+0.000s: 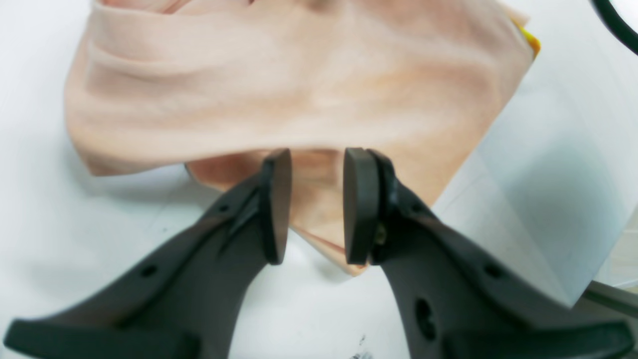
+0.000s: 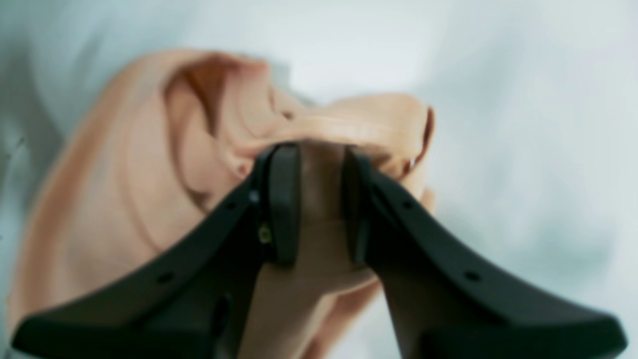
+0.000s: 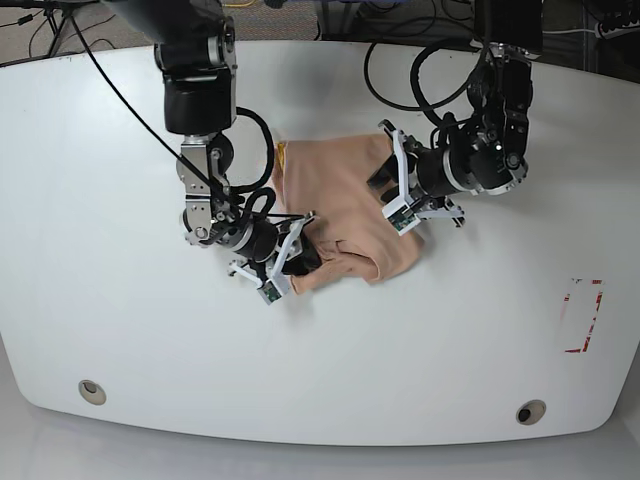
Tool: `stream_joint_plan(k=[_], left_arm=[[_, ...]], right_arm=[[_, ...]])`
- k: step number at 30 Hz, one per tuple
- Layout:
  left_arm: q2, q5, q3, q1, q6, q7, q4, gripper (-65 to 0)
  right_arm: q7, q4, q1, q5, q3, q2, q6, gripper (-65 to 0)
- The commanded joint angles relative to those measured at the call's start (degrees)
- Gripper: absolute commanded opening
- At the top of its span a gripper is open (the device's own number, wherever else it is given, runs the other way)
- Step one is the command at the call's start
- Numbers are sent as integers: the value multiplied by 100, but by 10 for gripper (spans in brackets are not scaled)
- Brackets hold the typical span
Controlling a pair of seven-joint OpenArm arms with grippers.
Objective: Layout the t-shirt on the table in an organized manner, then fold the t-shirt properly
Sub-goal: 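Press the folded shirt flat with the left gripper, releasing the right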
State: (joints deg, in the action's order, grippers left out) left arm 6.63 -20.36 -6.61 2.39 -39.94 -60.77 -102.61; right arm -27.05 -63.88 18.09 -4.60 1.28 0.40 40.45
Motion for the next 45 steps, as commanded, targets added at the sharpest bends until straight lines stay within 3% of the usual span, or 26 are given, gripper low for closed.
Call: stream_joint_plan(k=[1, 7, 15, 19, 25, 31, 36, 40, 45], left_arm=[[27, -52, 15, 64, -6, 77, -108, -492], [141, -52, 6, 126, -6, 77, -108, -492], [88, -43, 6, 73, -6, 104, -108, -492], [-299, -8, 6, -209, -6, 104, -91, -492], [-791, -8, -73, -587, -6, 121, -65, -492], [-1151, 238, -495, -780, 1080, 869, 129, -492], [-1494, 1240, -855, -762, 1862, 1660, 806, -492], [-1563, 1733, -1137, -754, 2284, 2214, 1421, -492], [-1521, 1821, -1321, -666, 2592, 2653, 2124, -492]], right_arm=[[248, 177, 323, -63, 52, 140, -45, -510], [177, -324, 288, -72, 52, 236, -45, -512], [-1141, -2364, -46, -28, 61, 412, -45, -512], [-1704, -3322, -257, -63, 255, 571, -45, -512], [-2117, -4087, -547, -72, 905, 597, -45, -512], [-2196, -4333, -784, -72, 1327, 623, -45, -510], [-2196, -4483, -1013, -72, 1520, 623, -45, -510], [-2196, -4527, -1083, -72, 1591, 623, -45, -510], [-2196, -4615, -1242, -72, 1591, 606, -45, -510]])
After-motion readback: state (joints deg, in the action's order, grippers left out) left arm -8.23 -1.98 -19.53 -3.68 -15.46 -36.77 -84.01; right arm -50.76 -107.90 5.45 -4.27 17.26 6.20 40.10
